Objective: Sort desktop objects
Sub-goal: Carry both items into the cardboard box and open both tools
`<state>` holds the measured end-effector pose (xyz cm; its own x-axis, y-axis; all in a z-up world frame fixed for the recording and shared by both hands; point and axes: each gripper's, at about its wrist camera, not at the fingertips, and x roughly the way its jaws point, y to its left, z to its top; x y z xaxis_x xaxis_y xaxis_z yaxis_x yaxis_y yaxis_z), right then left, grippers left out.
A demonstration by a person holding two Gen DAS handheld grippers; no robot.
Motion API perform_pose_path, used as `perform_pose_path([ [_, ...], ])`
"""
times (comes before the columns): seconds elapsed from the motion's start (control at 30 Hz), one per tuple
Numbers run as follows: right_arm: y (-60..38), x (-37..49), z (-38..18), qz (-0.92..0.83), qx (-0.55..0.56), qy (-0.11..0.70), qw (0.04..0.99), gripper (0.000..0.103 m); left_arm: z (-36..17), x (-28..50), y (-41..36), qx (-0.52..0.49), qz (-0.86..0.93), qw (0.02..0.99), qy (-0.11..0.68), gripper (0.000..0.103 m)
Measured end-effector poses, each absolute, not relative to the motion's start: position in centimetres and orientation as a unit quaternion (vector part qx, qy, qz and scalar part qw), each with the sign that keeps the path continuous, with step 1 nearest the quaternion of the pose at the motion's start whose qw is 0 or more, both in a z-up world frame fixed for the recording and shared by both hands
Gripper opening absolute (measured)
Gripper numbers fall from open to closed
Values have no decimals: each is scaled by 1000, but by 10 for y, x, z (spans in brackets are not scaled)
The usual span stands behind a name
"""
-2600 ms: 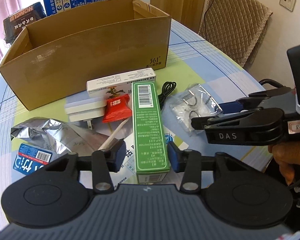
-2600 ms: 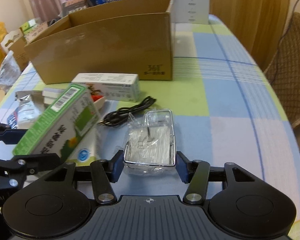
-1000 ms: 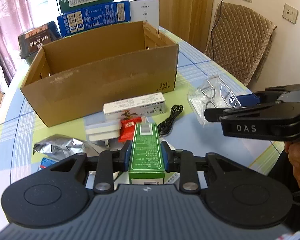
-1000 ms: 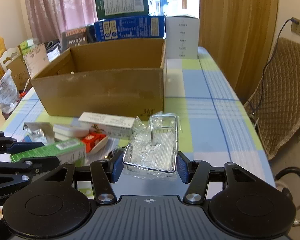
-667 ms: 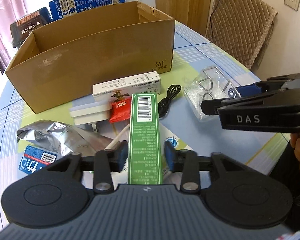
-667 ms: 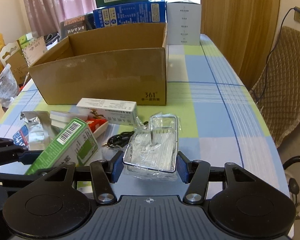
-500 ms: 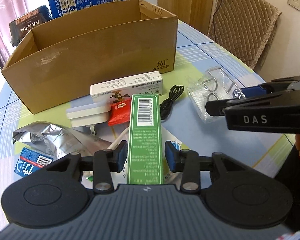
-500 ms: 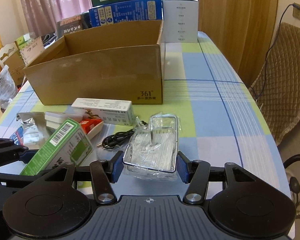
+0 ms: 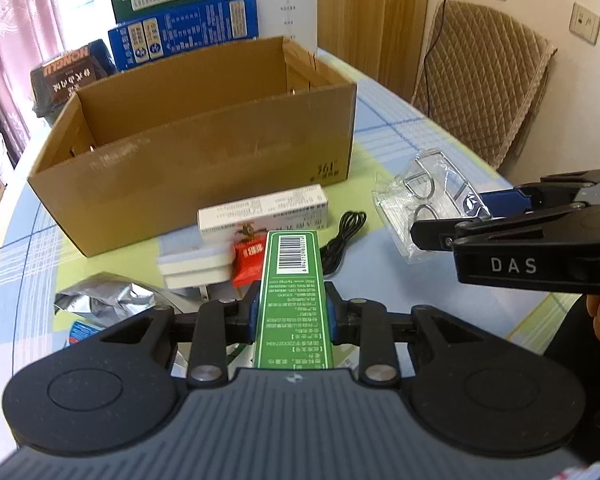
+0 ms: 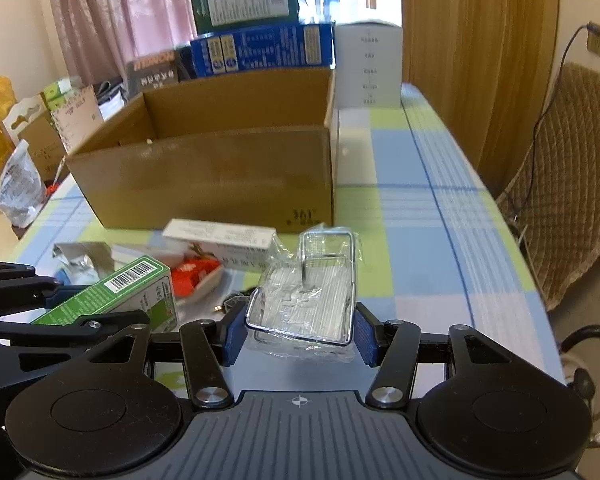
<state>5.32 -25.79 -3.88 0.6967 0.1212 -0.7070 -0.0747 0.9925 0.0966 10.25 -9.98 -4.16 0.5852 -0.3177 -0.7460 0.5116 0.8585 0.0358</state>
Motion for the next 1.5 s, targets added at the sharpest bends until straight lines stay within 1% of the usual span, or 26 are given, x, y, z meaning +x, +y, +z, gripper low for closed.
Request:
perform_pose_path([
  [0.17,-253,49,-22,56,28,373,926,52,-23,101,-95,117,-236,888,377,25],
  [0.33,-243,60,4,71,22,351,933,52,7,119,-88,108,-226,902,352,25],
  [0.5,-233,93,36,86,13,318,944,52,44,154,-79,99,-211,919,318,25],
  [0.63,-222,133,48,98,3,304,947,52,59,193,-73,91,-195,928,303,25],
  [0.8,-211,189,39,106,6,312,944,52,57,244,-69,81,-182,932,301,25],
  [0.97,-209,235,14,109,11,335,936,52,35,283,-68,77,-179,929,314,25],
  [1.2,-211,265,-13,111,13,354,928,52,3,316,-69,67,-175,924,332,25],
  [1.3,-212,270,-21,110,11,359,927,52,1,319,-66,64,-171,927,327,32],
  [1.33,-212,271,-23,110,11,360,926,52,2,319,-65,64,-170,929,323,35],
  [1.5,-213,275,-28,114,14,359,926,52,9,311,-56,65,-160,934,313,39],
])
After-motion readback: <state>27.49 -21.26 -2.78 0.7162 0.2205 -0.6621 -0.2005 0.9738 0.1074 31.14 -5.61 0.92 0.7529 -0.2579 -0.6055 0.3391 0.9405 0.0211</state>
